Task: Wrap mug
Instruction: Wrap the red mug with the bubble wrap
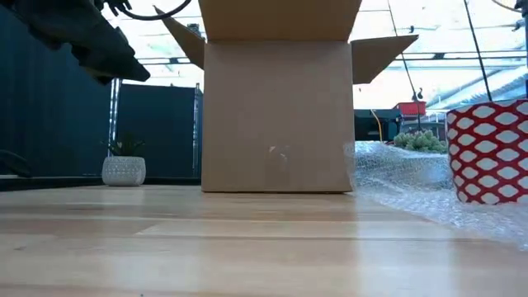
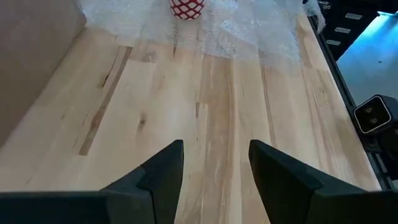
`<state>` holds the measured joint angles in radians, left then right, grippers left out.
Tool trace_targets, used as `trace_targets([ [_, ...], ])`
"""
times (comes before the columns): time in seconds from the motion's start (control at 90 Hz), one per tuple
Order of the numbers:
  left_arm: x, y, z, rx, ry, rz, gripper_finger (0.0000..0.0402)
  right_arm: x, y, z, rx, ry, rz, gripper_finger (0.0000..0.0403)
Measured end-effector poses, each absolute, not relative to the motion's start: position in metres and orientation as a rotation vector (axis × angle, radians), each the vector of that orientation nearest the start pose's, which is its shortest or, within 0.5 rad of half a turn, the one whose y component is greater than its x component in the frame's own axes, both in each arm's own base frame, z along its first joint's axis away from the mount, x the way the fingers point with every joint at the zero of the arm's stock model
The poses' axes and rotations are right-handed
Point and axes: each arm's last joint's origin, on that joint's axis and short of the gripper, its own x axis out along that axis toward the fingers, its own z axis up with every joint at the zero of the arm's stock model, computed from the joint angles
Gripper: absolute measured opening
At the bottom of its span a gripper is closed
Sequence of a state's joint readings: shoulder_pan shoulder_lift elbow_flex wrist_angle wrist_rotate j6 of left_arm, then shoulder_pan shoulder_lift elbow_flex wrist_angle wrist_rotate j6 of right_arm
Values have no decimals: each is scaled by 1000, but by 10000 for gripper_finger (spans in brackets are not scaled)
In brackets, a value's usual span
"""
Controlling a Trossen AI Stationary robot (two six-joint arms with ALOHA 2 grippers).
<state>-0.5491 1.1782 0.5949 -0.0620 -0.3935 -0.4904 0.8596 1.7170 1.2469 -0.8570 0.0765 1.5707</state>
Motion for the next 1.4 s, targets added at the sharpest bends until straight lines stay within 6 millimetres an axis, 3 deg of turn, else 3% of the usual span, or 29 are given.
trace_targets([
  [0.356, 204, -112, 206, -183, 593, -6, 171, 210, 236, 236, 663, 1363, -443, 180],
  [0.5, 204, -112, 206, -182, 594, -6, 171, 207, 234, 235, 655, 1372, -493, 180],
  [0.722, 204, -112, 206, -182, 593, -6, 171, 209, 240, 214, 719, 1332, -406, 180],
  [0.933, 204, -112, 206, -184, 593, -5, 171, 200, 230, 188, 720, 1350, -506, 177],
  [1.078, 204, -112, 206, -185, 592, -5, 171, 200, 229, 187, 681, 1357, -472, 136],
  [1.278, 204, -112, 206, -184, 592, -6, 171, 204, 234, 200, 600, 1370, -376, 20],
  [1.4, 204, -112, 206, -184, 592, -6, 171, 206, 234, 222, 517, 1362, -381, 10],
])
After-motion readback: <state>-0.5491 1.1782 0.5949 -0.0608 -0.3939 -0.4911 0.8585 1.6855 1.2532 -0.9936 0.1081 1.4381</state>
